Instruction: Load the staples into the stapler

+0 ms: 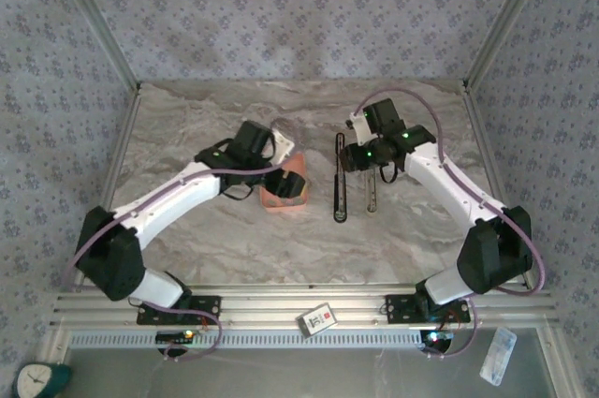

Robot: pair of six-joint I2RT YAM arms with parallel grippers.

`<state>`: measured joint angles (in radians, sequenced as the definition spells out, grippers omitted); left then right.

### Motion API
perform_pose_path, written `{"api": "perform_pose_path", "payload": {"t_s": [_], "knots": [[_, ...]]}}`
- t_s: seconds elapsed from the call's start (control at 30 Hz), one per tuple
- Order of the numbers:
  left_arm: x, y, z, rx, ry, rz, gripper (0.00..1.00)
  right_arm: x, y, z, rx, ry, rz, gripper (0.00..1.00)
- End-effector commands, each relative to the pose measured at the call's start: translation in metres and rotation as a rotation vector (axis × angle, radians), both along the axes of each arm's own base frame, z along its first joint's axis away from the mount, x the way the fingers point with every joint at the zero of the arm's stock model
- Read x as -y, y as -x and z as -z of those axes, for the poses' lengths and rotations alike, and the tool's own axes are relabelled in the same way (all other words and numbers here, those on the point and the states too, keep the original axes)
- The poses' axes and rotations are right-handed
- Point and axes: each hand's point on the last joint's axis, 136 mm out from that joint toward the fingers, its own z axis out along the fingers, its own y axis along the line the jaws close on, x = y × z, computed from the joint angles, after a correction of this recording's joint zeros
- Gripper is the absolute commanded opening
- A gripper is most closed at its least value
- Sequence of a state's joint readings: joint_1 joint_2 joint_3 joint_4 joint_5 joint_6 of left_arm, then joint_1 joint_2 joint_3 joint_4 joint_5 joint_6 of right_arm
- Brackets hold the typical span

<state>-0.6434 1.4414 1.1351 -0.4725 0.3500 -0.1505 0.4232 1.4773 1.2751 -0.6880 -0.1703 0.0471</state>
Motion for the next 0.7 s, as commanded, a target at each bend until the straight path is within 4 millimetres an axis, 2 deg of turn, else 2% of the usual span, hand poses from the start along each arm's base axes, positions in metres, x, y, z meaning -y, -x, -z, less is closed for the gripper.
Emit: {"api": "perform_pose_path", "payload": {"t_s": [0.0,0.17,0.3,0.5,0.67], "knots": [[-0.029,-0.020,-0.006,-0.002,0.044,-0.151,0.75,-0.018,0.003,-0.013,0.051,0.026,-0.168,0.45],[-0.076,-0.037,-0.010,0.026,0.077,-0.307,0.78,-0.049,0.007,-0.010,0.080,0.090,-0.355,0.45],[-0.112,-0.046,-0.003,0.007,0.095,-0.424,0.79,-0.075,0.010,-0.004,0.096,0.123,-0.498,0.45],[-0.145,-0.057,0.014,-0.041,0.163,-0.501,0.79,-0.104,0.008,0.015,0.087,0.179,-0.661,0.46],[-0.161,-0.063,0.025,-0.069,0.186,-0.556,0.79,-0.123,0.005,0.038,0.047,0.243,-0.802,0.43]]}}
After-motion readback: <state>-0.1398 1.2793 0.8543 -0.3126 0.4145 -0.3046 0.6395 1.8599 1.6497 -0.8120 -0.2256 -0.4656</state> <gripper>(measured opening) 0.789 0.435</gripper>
